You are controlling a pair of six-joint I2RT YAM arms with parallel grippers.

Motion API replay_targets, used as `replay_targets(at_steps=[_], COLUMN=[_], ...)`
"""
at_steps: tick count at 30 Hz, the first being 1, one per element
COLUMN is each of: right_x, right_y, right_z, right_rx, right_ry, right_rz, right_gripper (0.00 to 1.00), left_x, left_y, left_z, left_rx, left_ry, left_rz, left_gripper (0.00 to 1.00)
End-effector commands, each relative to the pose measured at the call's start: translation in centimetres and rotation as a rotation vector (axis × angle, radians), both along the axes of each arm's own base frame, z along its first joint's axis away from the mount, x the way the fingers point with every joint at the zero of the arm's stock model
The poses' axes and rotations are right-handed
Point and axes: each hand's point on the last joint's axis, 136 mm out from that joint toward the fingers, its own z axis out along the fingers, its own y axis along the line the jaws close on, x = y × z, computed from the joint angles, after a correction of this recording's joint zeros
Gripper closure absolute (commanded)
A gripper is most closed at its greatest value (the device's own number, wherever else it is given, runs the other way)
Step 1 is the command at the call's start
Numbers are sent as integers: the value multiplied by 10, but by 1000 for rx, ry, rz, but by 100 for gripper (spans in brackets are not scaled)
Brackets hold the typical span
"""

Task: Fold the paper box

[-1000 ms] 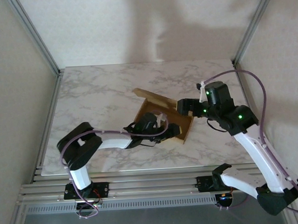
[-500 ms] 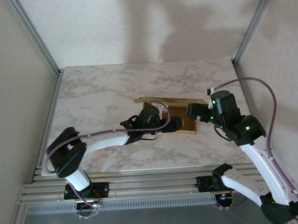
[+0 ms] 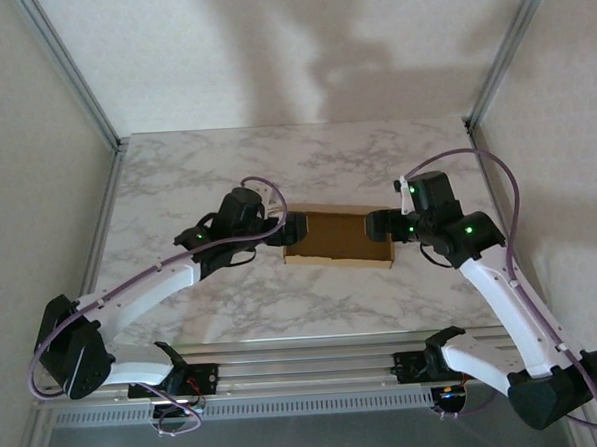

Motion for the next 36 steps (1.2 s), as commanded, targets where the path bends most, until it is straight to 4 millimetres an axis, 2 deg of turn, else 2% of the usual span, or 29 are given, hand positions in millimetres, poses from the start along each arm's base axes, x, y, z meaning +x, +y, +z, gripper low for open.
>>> replay_targets(at_steps=[1,7,12,20,23,30,32,36], right_x=[1,3,13,32,40,56,61,70], right_y=[2,5,-20,-25,-25,-21,-21,-22], right_z=[9,2,-1,-6,-6,0,-1,-5], right_rx=[-22,-34,-179,-220,-172,-133,-117,-98], right_ry=[-24,-3,1,17,29,45,56,88], right_rz=[53,82,1,-18,-6,89,113,144], right_gripper=[7,7,5,3,3,3,3,3], left_x=[3,23,40,68,75,78,82,84], left_y=[17,14,17,29,28,16,17,18], left_z=[1,-7,-4,0,-1,-5,-10,-13], left_rx=[150,180,215,271,283,341,366,392], left_ry=[-43,-23,-31,-31,-27,-38,-28,0], left_rz=[-44,-32,-13,-28,-62,-200,-214,-253], left_gripper=[1,1,0,1,7,20,30,41])
